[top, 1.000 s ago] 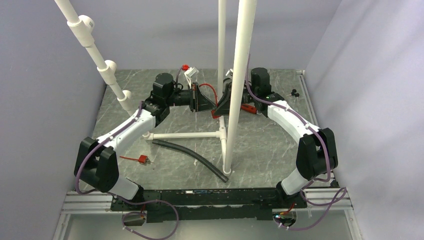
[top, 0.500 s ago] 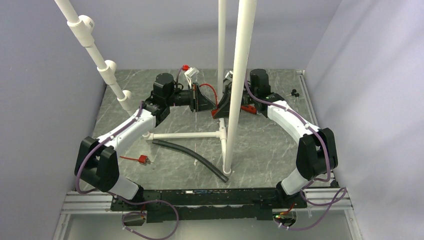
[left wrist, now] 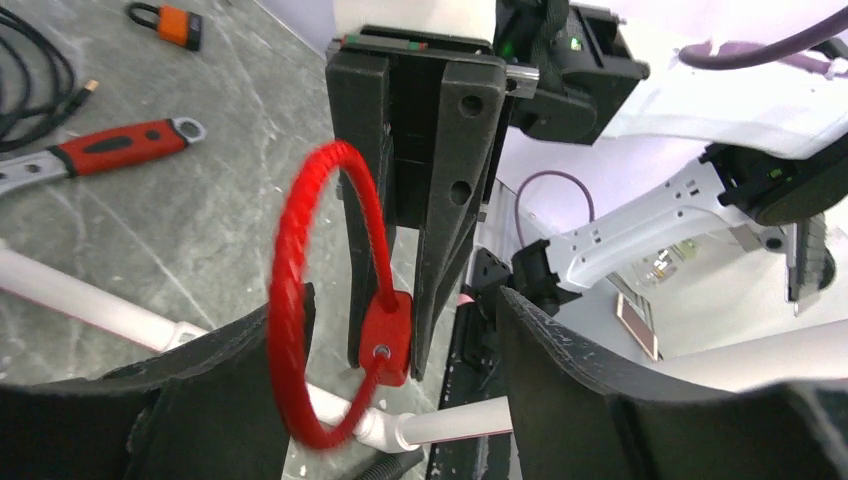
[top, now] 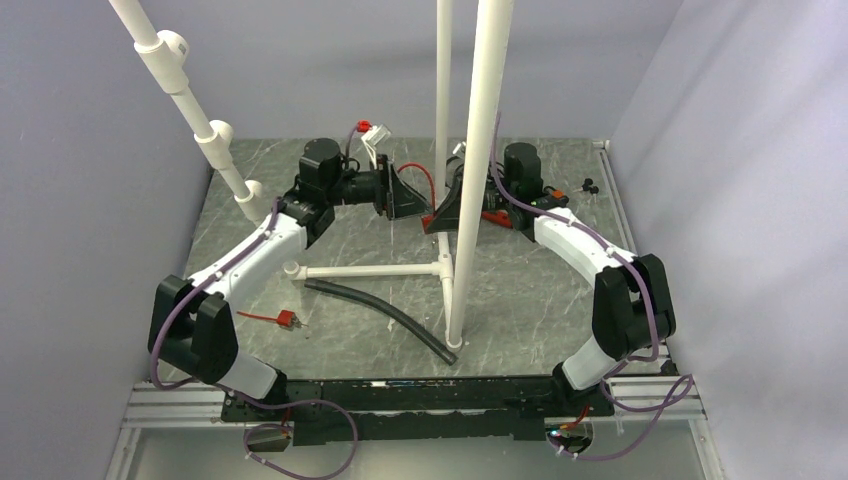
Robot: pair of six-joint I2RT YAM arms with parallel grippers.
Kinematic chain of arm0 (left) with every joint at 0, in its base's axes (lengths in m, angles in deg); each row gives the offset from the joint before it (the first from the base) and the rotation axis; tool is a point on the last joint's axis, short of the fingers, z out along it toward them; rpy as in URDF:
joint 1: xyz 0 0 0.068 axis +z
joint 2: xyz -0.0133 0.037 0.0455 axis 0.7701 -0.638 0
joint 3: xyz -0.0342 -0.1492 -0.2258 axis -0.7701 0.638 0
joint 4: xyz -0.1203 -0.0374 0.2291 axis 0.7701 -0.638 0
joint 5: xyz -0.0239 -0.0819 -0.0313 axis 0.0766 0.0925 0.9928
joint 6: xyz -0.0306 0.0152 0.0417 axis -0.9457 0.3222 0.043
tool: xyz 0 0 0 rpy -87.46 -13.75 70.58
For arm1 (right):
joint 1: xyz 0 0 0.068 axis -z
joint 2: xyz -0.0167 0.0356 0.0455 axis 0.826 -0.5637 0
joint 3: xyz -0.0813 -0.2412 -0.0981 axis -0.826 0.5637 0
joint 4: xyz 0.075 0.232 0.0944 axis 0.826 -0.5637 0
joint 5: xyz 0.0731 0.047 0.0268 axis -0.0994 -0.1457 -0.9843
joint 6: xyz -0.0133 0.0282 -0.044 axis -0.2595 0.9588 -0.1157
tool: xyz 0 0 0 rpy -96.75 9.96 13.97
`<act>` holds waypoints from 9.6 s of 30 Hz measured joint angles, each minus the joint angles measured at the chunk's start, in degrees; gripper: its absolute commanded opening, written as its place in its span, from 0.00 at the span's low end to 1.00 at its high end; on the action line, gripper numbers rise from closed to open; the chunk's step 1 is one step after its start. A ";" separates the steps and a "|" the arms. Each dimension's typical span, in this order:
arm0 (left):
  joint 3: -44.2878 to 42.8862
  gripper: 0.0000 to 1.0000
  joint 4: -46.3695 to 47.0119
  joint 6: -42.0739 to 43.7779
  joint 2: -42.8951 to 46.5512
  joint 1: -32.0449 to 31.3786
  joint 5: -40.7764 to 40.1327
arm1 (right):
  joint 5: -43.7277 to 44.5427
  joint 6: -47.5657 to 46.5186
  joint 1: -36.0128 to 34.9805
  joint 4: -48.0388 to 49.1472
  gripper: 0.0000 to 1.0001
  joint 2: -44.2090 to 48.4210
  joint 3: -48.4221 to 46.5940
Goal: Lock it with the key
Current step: Lock the lock.
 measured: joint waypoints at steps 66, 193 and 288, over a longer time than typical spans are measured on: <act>-1.29 0.00 -21.00 26.75 6.19 -9.73 -36.87 | 38.14 45.35 -3.78 14.78 0.00 6.56 10.34; -3.78 0.10 -10.62 6.51 4.15 -2.10 -11.10 | 22.38 12.72 -4.24 15.65 0.00 11.78 12.57; 2.93 0.73 -1.55 0.00 11.50 1.99 2.82 | 12.39 23.80 -1.49 31.56 0.00 13.84 15.91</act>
